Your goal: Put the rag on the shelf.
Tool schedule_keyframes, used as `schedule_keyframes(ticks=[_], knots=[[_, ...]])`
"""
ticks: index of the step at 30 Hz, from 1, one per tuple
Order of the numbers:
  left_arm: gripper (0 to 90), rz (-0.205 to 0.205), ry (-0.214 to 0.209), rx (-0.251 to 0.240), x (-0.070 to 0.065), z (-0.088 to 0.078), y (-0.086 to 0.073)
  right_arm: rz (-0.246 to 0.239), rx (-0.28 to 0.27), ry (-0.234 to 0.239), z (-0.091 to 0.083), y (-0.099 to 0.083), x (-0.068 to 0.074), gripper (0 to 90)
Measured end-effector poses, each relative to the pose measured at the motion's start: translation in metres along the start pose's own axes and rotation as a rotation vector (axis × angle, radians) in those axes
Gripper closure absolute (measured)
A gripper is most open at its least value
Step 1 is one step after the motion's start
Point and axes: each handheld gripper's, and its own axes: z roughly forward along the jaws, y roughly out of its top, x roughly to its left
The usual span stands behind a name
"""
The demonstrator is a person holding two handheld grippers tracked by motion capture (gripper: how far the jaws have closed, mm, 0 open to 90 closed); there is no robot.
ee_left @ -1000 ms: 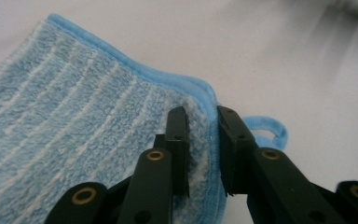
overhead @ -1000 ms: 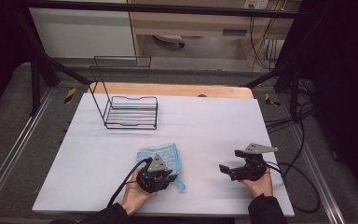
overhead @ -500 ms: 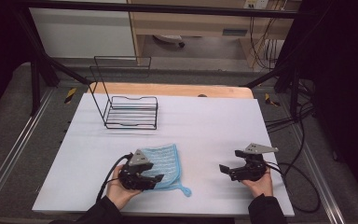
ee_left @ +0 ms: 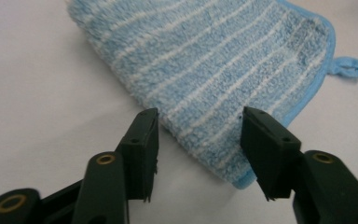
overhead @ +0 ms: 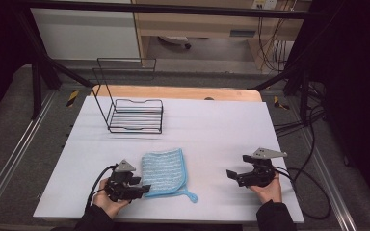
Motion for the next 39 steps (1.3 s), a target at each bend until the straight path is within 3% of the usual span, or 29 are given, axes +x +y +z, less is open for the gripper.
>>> schedule_keyframes(ticks=[5, 8, 14, 19, 26, 31, 34, 39], knots=[[54.6, 0.01, -0.003, 0.016, -0.006, 0.006, -0.002, -0.004, -0.001, 0.0, -0.001, 0.0, -0.001, 1.7], [63.3, 0.011, -0.025, 0.029, -0.007, 0.006, -0.002, -0.002, -0.002, -0.001, -0.001, 0.0, 0.0, 1.7], [79.5, 0.021, -0.026, 0.047, -0.007, 0.004, 0.0, -0.002, 0.0, 0.001, 0.0, 0.0, 0.0, 1.8], [83.0, 0.031, -0.031, 0.055, -0.003, 0.002, 0.003, -0.005, 0.0, 0.001, 0.0, 0.0, 0.0, 1.8], [83.7, 0.06, 0.005, 0.065, 0.01, -0.007, 0.004, -0.004, 0.001, 0.001, 0.0, 0.0, 0.0, 1.7], [81.5, 0.068, -0.002, 0.058, 0.014, -0.007, 0.002, -0.003, 0.001, 0.001, 0.0, 0.0, 0.0, 1.7], [76.0, 0.08, 0.003, 0.05, 0.013, -0.009, 0.002, -0.003, 0.001, 0.0, 0.0, 0.0, 0.0, 1.8], [61.0, 0.092, 0.023, -0.027, 0.017, -0.018, 0.008, -0.001, -0.005, -0.001, 0.0, 0.0, 0.0, 1.8]])
